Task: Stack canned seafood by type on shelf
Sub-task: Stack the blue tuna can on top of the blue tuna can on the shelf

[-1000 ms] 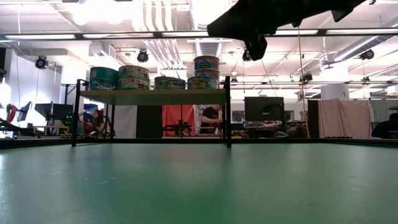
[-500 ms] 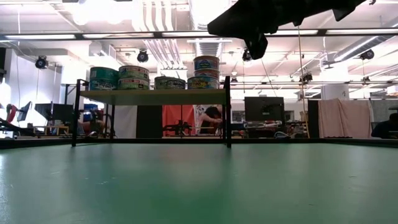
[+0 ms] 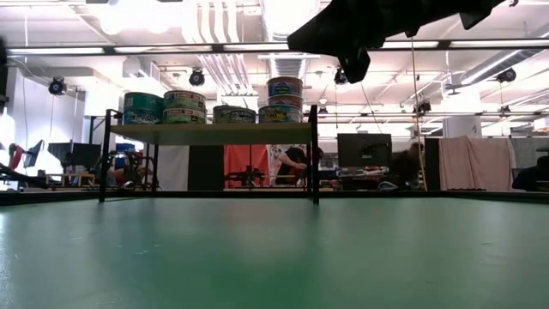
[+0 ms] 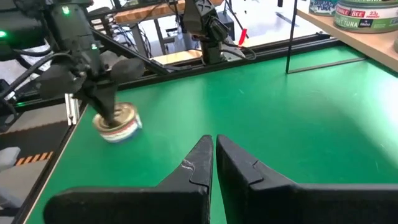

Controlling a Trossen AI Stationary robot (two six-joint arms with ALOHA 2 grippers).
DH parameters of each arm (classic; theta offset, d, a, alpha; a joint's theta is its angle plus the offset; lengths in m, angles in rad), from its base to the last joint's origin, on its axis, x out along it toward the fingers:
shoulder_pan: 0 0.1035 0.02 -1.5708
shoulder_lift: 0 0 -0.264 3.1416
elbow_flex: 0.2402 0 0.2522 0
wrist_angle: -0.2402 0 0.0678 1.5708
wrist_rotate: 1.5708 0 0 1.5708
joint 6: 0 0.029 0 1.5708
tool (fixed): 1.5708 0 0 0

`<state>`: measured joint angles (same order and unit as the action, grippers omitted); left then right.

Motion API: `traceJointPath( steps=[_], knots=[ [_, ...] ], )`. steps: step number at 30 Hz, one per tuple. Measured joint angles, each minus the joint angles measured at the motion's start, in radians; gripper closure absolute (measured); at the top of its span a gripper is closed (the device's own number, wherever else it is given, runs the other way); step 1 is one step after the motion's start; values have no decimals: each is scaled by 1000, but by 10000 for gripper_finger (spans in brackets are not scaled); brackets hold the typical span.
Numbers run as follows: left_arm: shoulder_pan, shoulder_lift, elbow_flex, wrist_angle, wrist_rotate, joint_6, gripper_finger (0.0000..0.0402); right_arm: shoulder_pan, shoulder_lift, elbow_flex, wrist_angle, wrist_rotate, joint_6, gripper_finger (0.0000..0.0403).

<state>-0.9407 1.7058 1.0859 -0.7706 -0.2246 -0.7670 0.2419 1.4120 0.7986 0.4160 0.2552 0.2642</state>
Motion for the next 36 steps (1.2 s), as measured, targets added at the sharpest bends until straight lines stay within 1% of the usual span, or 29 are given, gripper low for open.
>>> traceJointPath(
  steps=[2, 8, 11, 13, 16, 19, 22, 24, 26, 28, 30, 33, 36],
  knots=[
    [29, 1, -1, -19, -35, 43, 401, 3, 0, 0, -1, 0, -1, 390],
    [143, 2, -8, -35, -95, 208, 401, 3, 0, 0, -19, 0, -4, 390],
    [183, -5, -8, -72, -109, 241, 401, 4, 0, 0, -22, 0, 9, 390],
    [189, -17, -4, -114, -154, 254, 401, 4, 0, 0, -22, 0, 18, 390],
    [187, -57, 25, -131, -209, 287, 401, 4, 0, -2, -24, 2, 25, 390],
    [183, -91, 44, -175, -221, 285, 401, 4, 0, -1, -23, 26, 52, 390],
    [172, -140, 54, -211, -186, 241, 401, 4, 21, -2, -7, 45, 71, 390],
    [162, -165, 56, -267, -125, 174, 401, 4, 54, 0, -8, 47, 91, 390],
    [154, -183, 52, -336, -78, 72, 401, 5, 107, 18, 1, 57, 115, 390],
    [148, -203, 51, -396, -72, -36, 401, 5, 172, 49, 16, 60, 115, 390],
    [142, -218, 49, -420, -71, -130, 401, 5, 244, 106, 36, 59, 79, 390],
    [138, -251, 38, -387, -88, -213, 401, 5, 362, 218, 35, 59, 13, 390],
    [134, -309, -11, -261, -122, -242, 401, 7, 473, 333, 30, 55, -52, 390]
  ],
)
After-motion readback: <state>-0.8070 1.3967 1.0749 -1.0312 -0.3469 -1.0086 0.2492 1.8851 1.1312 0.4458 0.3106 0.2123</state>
